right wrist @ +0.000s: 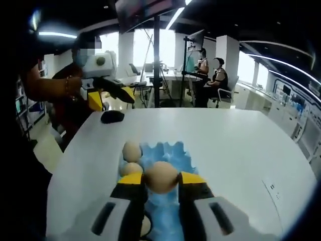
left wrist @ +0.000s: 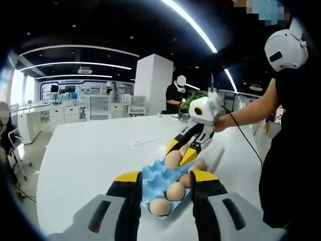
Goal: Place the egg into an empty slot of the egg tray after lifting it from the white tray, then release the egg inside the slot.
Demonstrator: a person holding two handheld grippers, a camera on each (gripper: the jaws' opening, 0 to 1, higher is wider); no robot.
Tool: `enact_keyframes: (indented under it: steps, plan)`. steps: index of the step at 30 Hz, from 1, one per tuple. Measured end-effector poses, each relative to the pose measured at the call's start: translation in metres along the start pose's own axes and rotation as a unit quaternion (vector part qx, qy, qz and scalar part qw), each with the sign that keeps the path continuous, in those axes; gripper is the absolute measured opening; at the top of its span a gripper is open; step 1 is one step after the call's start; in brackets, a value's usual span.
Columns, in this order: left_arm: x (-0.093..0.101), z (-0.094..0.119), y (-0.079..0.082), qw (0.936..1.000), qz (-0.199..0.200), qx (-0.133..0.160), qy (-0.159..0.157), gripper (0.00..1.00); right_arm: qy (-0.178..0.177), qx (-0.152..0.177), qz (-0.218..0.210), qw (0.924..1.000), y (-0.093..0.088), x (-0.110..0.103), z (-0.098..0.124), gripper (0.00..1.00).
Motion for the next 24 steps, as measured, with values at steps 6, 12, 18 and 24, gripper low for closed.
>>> enact_keyframes:
  steps: [6, 12, 18, 24]
  plan:
    - [-0.002, -0.001, 0.0, 1.0, 0.0, 0.0, -0.002, 0.38, 0.011, 0.01, 0.001, 0.9999, 0.013, -0.003, -0.022, 0.25]
    - [-0.003, 0.0, 0.0, 1.0, 0.002, -0.001, -0.001, 0.37, 0.021, 0.018, 0.004, 0.9996, 0.024, -0.006, -0.041, 0.25]
    - [-0.005, 0.001, -0.002, 1.0, 0.004, -0.002, 0.001, 0.37, 0.026, 0.015, 0.004, 0.9995, 0.028, -0.007, -0.057, 0.25]
    - [-0.006, 0.002, -0.003, 1.0, 0.006, -0.002, 0.001, 0.37, 0.032, 0.011, 0.004, 0.9994, 0.031, -0.009, -0.07, 0.25]
Point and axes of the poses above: the point that each gripper's makers call its tool centre point, and the gripper's own axes: z roughly backward along the fingers, x roughly to its right, y roughly out of its top, the point moved 8 cm from there along z, roughly backward along the fingers, and after that the axes turned 6 degrees about -x, right-handed, at the moved point
